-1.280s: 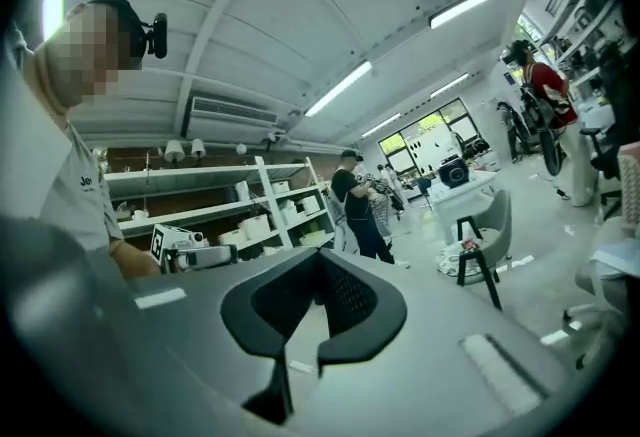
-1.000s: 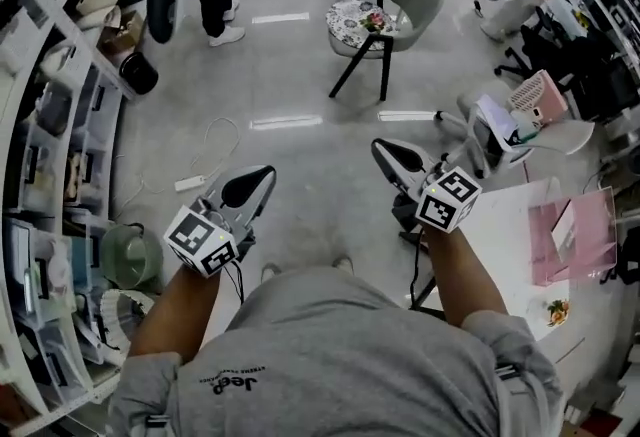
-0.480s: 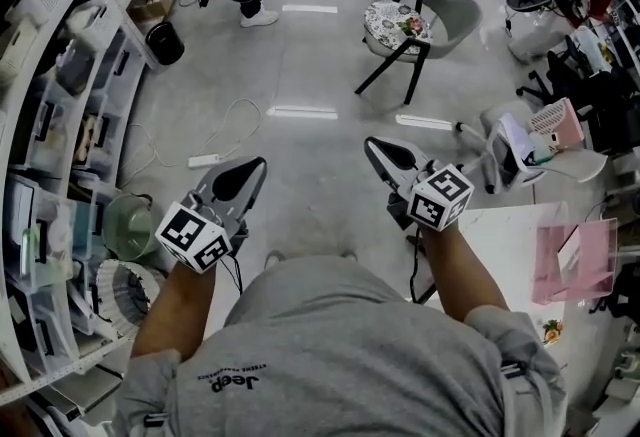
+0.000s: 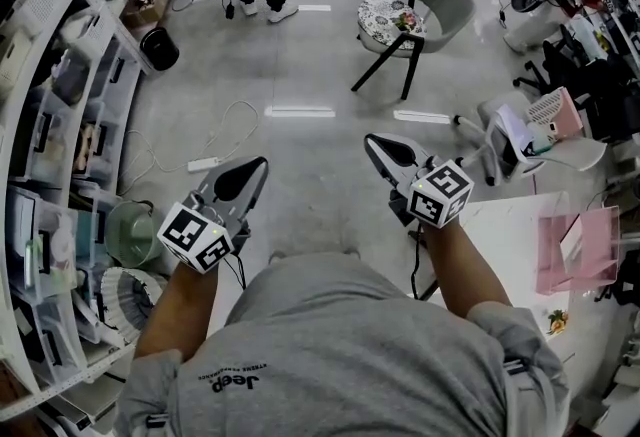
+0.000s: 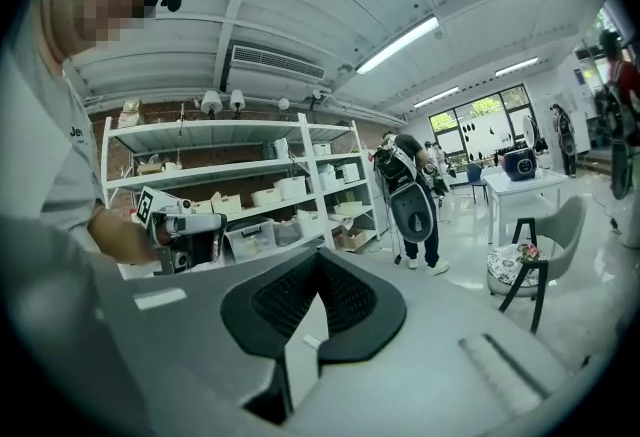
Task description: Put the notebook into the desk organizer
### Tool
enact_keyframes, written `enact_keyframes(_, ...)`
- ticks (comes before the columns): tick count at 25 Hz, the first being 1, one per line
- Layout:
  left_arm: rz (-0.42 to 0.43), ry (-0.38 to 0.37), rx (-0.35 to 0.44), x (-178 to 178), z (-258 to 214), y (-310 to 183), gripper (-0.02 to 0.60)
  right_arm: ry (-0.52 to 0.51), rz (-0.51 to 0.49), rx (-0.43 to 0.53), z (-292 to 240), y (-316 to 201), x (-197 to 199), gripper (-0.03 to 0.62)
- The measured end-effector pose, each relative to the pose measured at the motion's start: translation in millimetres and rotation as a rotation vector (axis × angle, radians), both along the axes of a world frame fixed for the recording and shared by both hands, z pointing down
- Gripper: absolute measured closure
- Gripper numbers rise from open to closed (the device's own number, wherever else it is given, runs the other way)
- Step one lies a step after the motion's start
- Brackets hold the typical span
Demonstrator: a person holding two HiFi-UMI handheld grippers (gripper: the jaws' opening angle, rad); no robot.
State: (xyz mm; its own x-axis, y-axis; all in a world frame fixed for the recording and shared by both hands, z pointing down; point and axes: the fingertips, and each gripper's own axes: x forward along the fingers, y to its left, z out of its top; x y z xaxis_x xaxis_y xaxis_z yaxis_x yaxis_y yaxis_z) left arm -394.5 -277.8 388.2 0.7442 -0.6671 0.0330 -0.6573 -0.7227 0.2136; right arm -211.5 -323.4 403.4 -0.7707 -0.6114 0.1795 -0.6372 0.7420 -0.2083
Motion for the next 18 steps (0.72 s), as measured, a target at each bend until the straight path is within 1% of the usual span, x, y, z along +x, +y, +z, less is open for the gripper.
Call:
enact_keyframes(7, 0.008, 0.003, -0.004, 3.8, -3.0, -1.1, 0.525, 0.009, 0.018, -0.003, 0.2, 0.2, 8.2, 0.592)
enact_keyframes(18, 0.021, 0.001, -0.002, 10.7, -6.3, -2.5, 0.525, 0.021, 0.009, 0.011, -3.8, 1.2, 12.4, 0.593)
